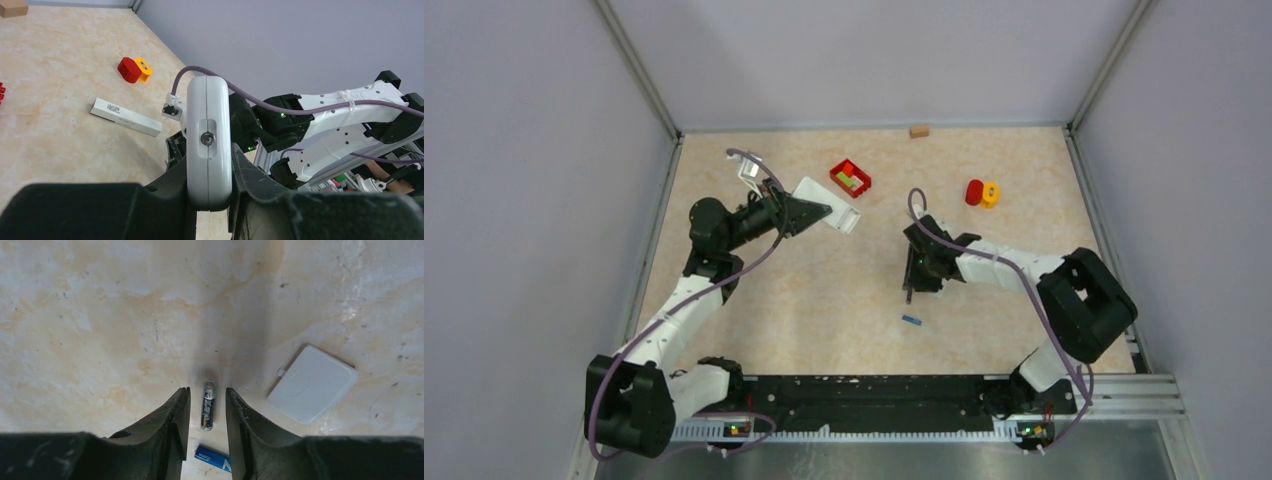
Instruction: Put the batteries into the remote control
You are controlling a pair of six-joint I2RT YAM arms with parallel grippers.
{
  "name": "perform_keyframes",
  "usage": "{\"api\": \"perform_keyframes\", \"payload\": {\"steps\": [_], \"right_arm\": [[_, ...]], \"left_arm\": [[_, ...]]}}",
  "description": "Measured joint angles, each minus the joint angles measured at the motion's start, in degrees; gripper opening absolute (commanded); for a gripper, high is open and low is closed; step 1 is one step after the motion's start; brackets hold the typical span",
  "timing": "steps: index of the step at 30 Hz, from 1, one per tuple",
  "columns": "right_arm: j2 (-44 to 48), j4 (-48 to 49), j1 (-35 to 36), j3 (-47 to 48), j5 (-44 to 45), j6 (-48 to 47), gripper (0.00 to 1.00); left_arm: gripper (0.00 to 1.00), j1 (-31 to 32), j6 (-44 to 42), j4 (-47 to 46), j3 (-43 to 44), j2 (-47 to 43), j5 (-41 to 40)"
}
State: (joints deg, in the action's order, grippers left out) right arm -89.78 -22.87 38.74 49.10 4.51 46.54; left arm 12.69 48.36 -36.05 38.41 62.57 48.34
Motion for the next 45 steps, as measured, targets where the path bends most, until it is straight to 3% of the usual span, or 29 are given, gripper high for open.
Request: {"api": "perform_keyframes", "payload": {"steps": [9, 19, 26, 32, 39, 45], "right_arm": [[-4.15, -3.37, 2.62, 4.35, 1.62, 0.17, 0.21], [-8.15, -8.9, 6.08, 9.84, 6.97, -0.07, 0.01], [-8.07, -9.62, 6.51, 10.27, 9.42, -0.04, 0.0], [2.01, -6.43, 6.51, 9.38, 10.73, 0.07, 0.0], [20.74, 3.5, 6.51, 9.55, 10.84, -0.33, 0.0], [27.56, 14.82, 6.51, 10.78, 9.01, -1.11, 0.0]], "left_arm": [[0.0, 0.0, -0.04, 0.07, 0.0, -1.16, -0.98], [0.0, 0.0, -4.7, 5.35, -0.11, -7.85, -9.53], [0.0, 0.0, -5.46, 6.32, -0.74, -8.57, -10.8], [0.0, 0.0, -2.67, 4.42, -1.38, -7.65, -10.27], [0.0, 0.81, 7.58, -6.6, -2.73, -3.1, -9.44], [0.0, 3.13, 17.11, -16.9, -3.19, 0.2, -10.84]]}}
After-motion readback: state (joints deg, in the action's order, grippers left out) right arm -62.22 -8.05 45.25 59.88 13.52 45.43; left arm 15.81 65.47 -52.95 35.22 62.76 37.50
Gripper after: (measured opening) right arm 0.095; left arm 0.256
